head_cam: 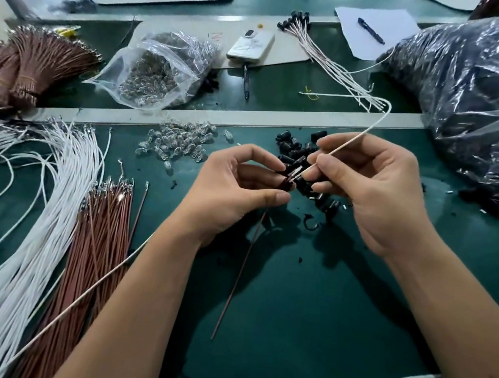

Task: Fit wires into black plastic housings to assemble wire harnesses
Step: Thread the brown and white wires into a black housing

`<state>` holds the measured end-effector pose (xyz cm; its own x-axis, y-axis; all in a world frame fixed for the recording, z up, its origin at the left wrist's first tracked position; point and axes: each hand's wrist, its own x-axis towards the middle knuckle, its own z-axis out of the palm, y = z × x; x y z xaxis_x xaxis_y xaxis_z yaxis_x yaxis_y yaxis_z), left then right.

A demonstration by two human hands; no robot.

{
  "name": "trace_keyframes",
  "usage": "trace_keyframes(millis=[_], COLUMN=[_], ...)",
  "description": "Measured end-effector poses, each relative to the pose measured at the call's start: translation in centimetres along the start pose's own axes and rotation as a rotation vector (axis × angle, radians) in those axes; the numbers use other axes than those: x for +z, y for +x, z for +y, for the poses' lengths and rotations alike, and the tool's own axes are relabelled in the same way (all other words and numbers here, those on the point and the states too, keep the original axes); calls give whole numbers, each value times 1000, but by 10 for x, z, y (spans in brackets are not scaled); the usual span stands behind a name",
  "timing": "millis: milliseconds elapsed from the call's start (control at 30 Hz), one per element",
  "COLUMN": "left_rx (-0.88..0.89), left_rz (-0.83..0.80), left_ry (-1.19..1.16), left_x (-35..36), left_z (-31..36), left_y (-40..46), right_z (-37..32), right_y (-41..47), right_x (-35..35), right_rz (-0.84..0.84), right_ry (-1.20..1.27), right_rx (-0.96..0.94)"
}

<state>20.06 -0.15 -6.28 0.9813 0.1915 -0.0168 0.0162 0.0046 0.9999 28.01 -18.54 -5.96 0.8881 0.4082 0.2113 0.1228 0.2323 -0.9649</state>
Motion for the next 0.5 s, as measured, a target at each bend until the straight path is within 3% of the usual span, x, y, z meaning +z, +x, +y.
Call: trace_keyframes(millis=[500], left_rx=[13], left_rz=[-35], left_ry=[18], left_x=[1], left_z=[0], left_y=[-2], right_z=[-1], right_y=[0], right_x=[-3], right_rz=[-13], right_ry=[-147], right_rx=[-22])
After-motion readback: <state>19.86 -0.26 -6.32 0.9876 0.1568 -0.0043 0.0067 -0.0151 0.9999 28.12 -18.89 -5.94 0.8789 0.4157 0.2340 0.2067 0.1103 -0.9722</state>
